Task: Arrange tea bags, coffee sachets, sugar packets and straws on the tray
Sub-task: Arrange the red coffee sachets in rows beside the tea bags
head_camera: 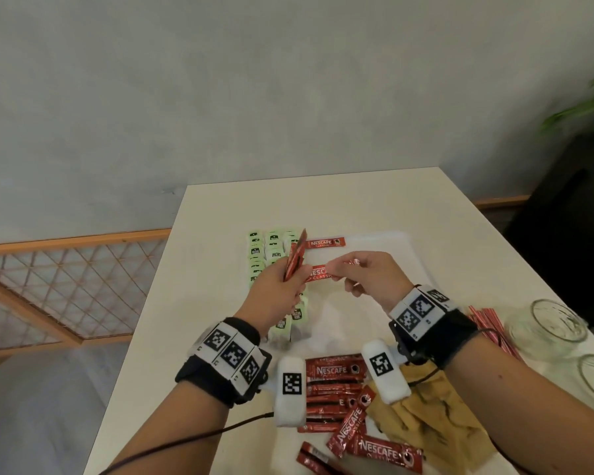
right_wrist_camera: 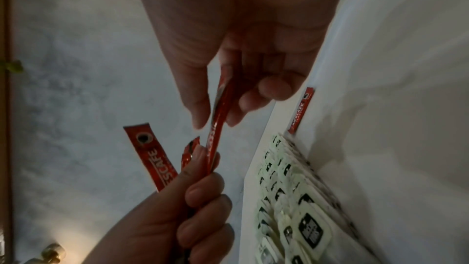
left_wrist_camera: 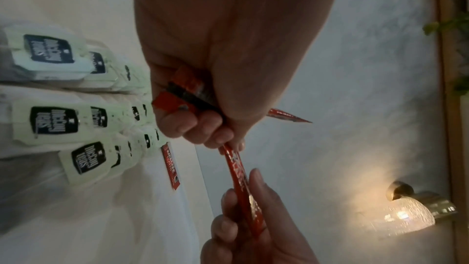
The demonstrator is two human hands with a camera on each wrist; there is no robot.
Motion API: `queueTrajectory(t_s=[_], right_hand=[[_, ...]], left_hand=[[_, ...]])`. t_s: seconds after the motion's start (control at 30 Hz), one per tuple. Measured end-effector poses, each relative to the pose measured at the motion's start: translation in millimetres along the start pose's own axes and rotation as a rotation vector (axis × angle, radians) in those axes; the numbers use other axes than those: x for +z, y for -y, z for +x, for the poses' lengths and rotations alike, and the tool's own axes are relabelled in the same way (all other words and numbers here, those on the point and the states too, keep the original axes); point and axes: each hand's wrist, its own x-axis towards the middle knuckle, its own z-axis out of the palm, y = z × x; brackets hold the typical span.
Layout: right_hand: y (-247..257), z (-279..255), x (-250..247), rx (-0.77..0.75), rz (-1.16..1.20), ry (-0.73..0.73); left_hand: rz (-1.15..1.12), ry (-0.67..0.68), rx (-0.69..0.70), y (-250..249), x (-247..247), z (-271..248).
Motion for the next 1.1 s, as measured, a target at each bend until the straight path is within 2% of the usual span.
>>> queueTrajectory(t_s=[0.1,0.33,0.57,0.7,0.83,1.1], right_hand=[[0,-3,5,0.065,0.023,0.069],[-5,12,-7,0.163,0.124,0.018],[-4,40,-26,0.294,0.035,0.216],[-13,78,-38,0.295,-0.148,0.046],[-37,113,-48,0.367,-0.335,-0.118],[-49,153,-32,0.322,-0.547,-0.256]], left_hand=[[0.079,0.014,0.040,1,4,2],[0.007,-0.008,-0.020,5,6,11],[0.050,0.025,-0.071,14,-5,27],[-0.001,-0.070,-0.106,15,-9,36],[-0.047,-0.116,-0.108,17,-16,43],[-0.099,-0.116,-0.134,25,-23,51]])
